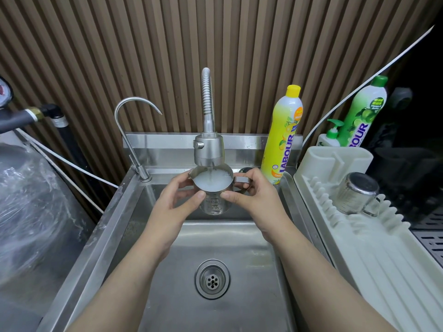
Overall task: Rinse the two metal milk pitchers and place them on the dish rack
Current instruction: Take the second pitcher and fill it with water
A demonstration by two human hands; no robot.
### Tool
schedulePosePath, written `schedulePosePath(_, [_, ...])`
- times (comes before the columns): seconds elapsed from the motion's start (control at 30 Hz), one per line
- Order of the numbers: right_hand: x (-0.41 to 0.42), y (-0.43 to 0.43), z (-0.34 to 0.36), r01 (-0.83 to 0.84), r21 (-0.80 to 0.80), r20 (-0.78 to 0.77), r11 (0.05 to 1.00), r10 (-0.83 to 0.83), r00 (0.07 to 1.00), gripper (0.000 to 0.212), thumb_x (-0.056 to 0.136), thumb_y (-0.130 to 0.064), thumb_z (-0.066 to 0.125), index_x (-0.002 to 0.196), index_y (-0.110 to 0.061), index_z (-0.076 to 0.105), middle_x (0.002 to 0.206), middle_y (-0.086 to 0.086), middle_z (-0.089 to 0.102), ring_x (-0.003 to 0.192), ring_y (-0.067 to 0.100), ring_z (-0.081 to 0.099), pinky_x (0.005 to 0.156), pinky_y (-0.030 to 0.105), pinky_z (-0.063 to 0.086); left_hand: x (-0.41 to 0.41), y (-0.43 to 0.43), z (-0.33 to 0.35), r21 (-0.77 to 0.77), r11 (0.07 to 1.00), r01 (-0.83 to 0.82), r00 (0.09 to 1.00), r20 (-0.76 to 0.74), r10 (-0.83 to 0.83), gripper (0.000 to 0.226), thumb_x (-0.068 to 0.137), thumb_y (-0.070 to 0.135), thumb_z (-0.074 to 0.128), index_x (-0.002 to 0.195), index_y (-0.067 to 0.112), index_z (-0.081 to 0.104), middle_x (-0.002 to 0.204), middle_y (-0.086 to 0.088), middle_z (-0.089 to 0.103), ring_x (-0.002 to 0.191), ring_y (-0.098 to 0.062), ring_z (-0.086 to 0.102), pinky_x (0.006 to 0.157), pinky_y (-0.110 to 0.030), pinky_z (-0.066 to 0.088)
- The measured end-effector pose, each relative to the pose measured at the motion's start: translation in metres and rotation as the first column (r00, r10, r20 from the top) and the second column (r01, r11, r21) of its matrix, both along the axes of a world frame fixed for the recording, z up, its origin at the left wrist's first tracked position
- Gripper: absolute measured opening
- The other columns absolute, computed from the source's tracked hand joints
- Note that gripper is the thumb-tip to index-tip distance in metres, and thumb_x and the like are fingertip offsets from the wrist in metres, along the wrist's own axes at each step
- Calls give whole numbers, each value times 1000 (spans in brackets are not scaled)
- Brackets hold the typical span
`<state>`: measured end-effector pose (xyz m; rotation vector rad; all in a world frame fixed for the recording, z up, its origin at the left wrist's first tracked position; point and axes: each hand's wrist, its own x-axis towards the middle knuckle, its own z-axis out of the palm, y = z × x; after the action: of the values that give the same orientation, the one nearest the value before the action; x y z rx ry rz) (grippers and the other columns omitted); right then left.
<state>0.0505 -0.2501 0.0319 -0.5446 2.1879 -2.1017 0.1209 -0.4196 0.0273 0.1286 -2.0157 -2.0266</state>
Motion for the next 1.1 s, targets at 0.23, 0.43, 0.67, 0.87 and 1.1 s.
schedulePosePath(0.23, [-1, -1, 7, 1, -17, -5, 1000, -1, 1000, 49, 53, -32, 82, 83, -7, 51, 61, -23, 58, 78, 15, 52, 86, 53, 50, -2, -1, 4, 34, 999, 16, 1000, -16, -15, 54, 63, 42, 74, 116, 38, 63, 113, 14, 66, 112, -21, 62, 99, -49, 50])
schedulePosePath(0.43, [1, -1, 7, 16, -19, 7, 1000, -16, 1000, 37, 55, -27, 83, 74, -21, 52, 63, -21, 59, 75, 13, 52, 83, 49, 50, -1, -1, 3, 11, 1000, 9, 1000, -16, -9, 47, 63, 45, 73, 108, 48, 63, 112, 18, 67, 111, -17, 63, 98, -45, 50])
schedulePosePath(0.67, [3, -1, 5, 16, 11, 29, 1000, -17, 999, 37, 56, -29, 82, 77, -20, 53, 66, -18, 58, 77, 15, 53, 84, 52, 51, 1, -1, 2, 1, 1000, -1, 1000, -16, 1, 45, 63, 45, 73, 107, 50, 64, 114, 15, 67, 113, -19, 61, 100, -48, 49])
schedulePosePath(0.87, [3, -1, 6, 5, 5, 27, 1000, -6, 1000, 35, 62, -20, 84, 76, -21, 51, 71, -11, 56, 77, 15, 52, 82, 50, 51, 0, -2, 2, 3, 1000, -2, 1000, -29, 2, 47, 63, 45, 73, 109, 47, 64, 116, 13, 66, 113, -20, 62, 100, -49, 49])
schedulePosePath(1.1, [3, -1, -10, -10, 21, 76, 1000, 9, 997, 37, 63, -15, 84, 68, -27, 50, 59, -22, 57, 72, 12, 53, 76, 35, 50, 1, -6, -16, 26, 1000, -3, 1000, 13, 3, 51, 65, 44, 74, 114, 39, 62, 122, 7, 65, 115, -23, 61, 98, -49, 49])
